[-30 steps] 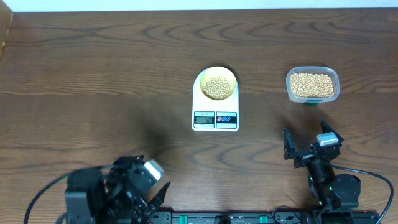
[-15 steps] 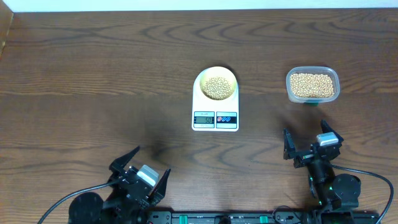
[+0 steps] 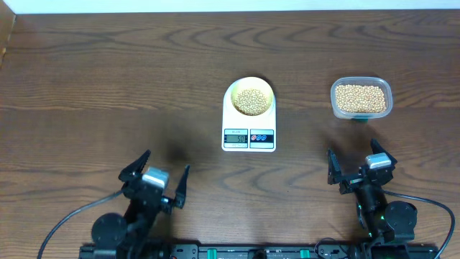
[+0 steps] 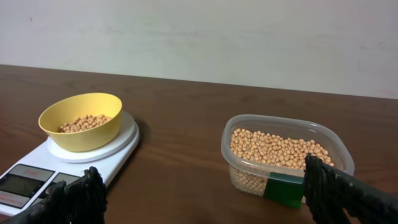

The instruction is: Scoop item into bowl and weigh 50g on scale

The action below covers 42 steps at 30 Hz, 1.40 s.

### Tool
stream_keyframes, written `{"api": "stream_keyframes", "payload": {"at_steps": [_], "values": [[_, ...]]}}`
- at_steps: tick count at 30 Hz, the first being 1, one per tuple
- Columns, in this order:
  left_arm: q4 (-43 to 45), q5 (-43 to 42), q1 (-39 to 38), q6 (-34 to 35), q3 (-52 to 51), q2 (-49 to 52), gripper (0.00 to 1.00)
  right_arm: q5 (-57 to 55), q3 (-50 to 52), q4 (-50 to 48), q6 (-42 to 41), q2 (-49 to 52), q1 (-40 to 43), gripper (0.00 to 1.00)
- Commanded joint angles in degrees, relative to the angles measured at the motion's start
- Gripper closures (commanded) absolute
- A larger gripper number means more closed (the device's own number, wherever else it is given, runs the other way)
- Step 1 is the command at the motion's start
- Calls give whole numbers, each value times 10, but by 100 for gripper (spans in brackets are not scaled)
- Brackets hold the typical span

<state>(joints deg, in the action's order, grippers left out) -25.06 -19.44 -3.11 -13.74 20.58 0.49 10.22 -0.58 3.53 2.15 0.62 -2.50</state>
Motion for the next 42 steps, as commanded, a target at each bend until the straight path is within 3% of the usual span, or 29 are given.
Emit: {"api": "stream_keyframes", "payload": {"at_steps": [1, 7, 17, 23, 30, 42], "values": [[54, 57, -2, 34, -69, -4, 9, -4, 3, 0, 7, -3, -4, 1], [119, 68, -2, 34, -137, -4, 9, -4, 3, 0, 7, -3, -4, 1], [142, 71, -2, 36, -169, -4, 9, -4, 3, 0, 7, -3, -4, 1], [221, 71, -2, 53, -203, -4, 9, -4, 3, 0, 7, -3, -4, 1], [221, 107, -2, 112, -203, -4, 9, -4, 3, 0, 7, -3, -4, 1], [214, 114, -2, 115, -203, -4, 9, -4, 3, 0, 7, -3, -4, 1]]}}
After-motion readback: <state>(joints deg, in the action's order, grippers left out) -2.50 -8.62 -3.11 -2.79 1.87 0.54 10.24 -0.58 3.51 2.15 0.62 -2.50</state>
